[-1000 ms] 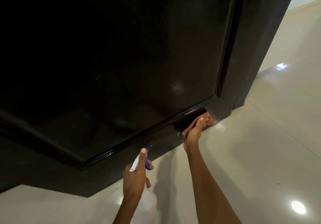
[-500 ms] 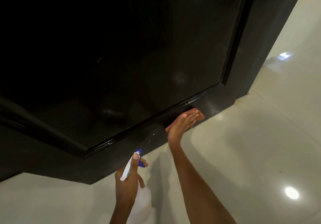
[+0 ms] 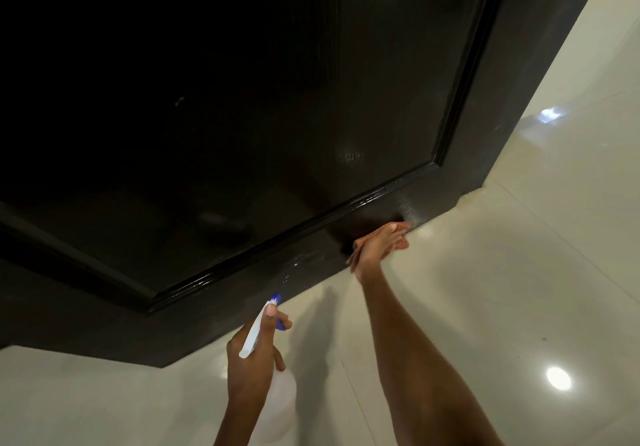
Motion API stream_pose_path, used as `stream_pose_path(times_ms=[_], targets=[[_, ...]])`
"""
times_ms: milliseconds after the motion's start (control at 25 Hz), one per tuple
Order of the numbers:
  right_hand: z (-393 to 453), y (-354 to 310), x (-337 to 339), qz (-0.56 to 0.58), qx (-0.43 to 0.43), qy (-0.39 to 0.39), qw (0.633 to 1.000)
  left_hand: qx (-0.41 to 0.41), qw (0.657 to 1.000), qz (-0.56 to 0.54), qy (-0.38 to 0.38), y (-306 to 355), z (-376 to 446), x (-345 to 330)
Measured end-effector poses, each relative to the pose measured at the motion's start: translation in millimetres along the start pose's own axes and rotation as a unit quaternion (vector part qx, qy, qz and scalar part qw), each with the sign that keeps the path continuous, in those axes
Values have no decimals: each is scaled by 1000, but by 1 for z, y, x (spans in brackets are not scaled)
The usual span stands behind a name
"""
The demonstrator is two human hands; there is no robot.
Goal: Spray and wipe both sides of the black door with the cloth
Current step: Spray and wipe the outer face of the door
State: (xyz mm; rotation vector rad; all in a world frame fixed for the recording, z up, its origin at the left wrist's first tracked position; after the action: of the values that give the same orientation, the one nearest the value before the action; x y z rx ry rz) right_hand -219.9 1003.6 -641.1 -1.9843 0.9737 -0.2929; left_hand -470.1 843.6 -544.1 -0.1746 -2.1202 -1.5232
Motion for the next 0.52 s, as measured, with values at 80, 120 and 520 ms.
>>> stream_pose_path(times_ms=[80, 120, 520], targets=[[23, 54, -13, -4, 12, -104, 994, 9, 1000, 11, -3, -10, -1, 8], [23, 76, -26, 6, -6, -120, 993, 16, 1000, 14, -3, -12, -1, 10], [-181, 64, -85, 19, -42, -261, 964, -12, 988, -24, 153, -23, -17, 62]])
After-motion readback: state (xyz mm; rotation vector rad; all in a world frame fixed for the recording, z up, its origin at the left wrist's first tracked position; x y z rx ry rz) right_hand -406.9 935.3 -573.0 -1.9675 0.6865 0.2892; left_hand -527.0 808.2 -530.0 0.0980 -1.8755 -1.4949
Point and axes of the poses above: each hand's wrist, its own z-axis towards the middle knuckle, its own x-axis out of the back of the hand, y = z × x, the point moved 7 cm from there along z, towards the middle knuckle, and after that the axes turned 4 degrees about -x, right-handed, at the moved point
